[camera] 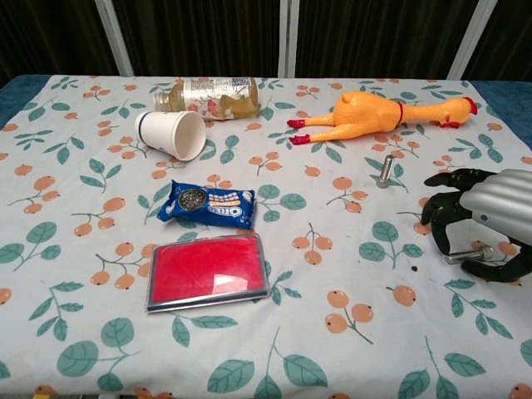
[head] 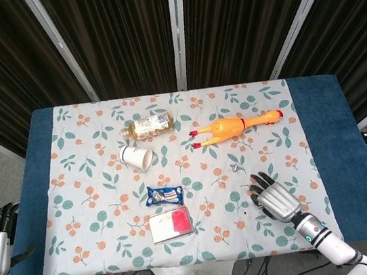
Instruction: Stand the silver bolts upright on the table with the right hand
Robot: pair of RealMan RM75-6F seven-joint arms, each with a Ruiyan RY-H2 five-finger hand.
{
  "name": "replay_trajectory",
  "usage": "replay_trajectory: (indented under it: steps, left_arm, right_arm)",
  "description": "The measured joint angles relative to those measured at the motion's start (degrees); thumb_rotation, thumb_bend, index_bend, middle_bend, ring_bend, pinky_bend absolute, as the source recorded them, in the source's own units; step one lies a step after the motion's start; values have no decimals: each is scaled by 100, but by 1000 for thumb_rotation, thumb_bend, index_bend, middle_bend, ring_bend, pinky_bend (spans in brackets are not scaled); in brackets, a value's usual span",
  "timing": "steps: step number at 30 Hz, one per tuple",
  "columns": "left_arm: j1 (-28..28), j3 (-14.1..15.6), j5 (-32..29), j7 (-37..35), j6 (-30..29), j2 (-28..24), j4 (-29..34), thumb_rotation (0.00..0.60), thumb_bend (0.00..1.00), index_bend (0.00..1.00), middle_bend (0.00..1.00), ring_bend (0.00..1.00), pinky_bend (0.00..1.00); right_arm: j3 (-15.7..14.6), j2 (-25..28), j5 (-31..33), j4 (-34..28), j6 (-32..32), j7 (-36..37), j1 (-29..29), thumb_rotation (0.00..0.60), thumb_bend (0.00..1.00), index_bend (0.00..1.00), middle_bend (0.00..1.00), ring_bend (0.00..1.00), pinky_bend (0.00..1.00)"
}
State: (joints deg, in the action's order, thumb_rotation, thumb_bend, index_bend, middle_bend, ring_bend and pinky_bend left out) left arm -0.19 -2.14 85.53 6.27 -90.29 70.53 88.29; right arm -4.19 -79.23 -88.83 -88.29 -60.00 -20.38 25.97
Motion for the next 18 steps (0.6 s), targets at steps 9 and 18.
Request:
replay_trajectory:
  steps: [9,18]
  left_arm:
    - [-9,4,28,-27,11,8,-39,600,0,136,117,0,0]
    - [-24,-3,32,-12,32,4,-30,600,0,135,117,0,0]
  right_arm:
    - [72,-7,51,-60,-92,-10,-28,600,348,579,266,14,68]
    - [205,190,104,-331,-214,1016,-50,600,348,581,268,14,66]
